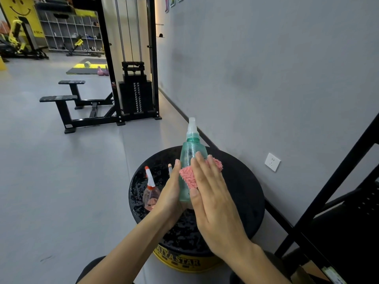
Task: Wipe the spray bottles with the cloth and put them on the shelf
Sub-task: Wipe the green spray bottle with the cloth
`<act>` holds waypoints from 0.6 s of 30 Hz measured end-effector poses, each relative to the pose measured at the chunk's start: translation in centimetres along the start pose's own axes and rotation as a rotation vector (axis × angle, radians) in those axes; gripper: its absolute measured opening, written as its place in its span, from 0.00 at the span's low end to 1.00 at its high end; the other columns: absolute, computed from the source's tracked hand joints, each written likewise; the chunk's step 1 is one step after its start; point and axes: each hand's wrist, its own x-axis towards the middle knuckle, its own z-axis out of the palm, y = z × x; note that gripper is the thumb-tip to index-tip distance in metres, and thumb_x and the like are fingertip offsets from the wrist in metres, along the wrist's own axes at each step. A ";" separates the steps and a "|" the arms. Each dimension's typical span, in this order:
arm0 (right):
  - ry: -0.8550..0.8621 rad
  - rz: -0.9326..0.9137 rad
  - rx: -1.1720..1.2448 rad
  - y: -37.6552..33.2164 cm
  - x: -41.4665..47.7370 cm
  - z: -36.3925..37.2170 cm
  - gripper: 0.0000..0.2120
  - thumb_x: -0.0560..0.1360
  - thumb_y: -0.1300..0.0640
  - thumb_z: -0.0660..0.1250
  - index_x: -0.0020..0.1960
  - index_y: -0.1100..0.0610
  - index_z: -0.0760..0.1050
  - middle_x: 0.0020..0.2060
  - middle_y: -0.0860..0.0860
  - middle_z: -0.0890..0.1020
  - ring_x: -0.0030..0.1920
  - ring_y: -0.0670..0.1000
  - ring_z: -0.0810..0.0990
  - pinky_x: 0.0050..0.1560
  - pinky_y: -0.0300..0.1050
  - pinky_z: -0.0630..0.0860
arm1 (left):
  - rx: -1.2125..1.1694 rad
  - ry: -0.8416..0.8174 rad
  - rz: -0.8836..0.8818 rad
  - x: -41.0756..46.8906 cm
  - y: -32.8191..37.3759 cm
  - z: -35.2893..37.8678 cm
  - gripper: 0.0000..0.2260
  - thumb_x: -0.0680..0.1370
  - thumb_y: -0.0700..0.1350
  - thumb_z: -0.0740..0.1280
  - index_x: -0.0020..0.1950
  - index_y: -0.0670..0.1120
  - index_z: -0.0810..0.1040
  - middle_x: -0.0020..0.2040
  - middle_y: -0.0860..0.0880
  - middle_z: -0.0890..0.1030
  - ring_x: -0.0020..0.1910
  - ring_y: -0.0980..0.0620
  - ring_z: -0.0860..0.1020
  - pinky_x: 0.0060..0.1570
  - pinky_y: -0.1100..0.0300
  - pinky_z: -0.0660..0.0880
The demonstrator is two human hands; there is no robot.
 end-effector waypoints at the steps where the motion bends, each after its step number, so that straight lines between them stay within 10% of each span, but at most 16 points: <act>1: 0.002 0.008 0.011 0.1 0.4 -0.2 0.25 0.84 0.48 0.43 0.79 0.48 0.41 0.78 0.39 0.42 0.77 0.41 0.37 0.78 0.50 0.46 | -0.006 0.007 -0.001 0.0 -0.1 0.0 0.22 0.79 0.62 0.50 0.56 0.52 0.79 0.46 0.50 0.87 0.43 0.53 0.85 0.36 0.59 0.81; 18: 0.006 -0.024 -0.031 -0.1 1.1 -0.4 0.25 0.84 0.49 0.43 0.79 0.49 0.43 0.78 0.41 0.44 0.77 0.43 0.38 0.78 0.50 0.46 | -0.088 0.009 0.006 -0.2 0.1 0.0 0.26 0.77 0.64 0.53 0.66 0.50 0.76 0.57 0.48 0.84 0.56 0.49 0.82 0.45 0.57 0.80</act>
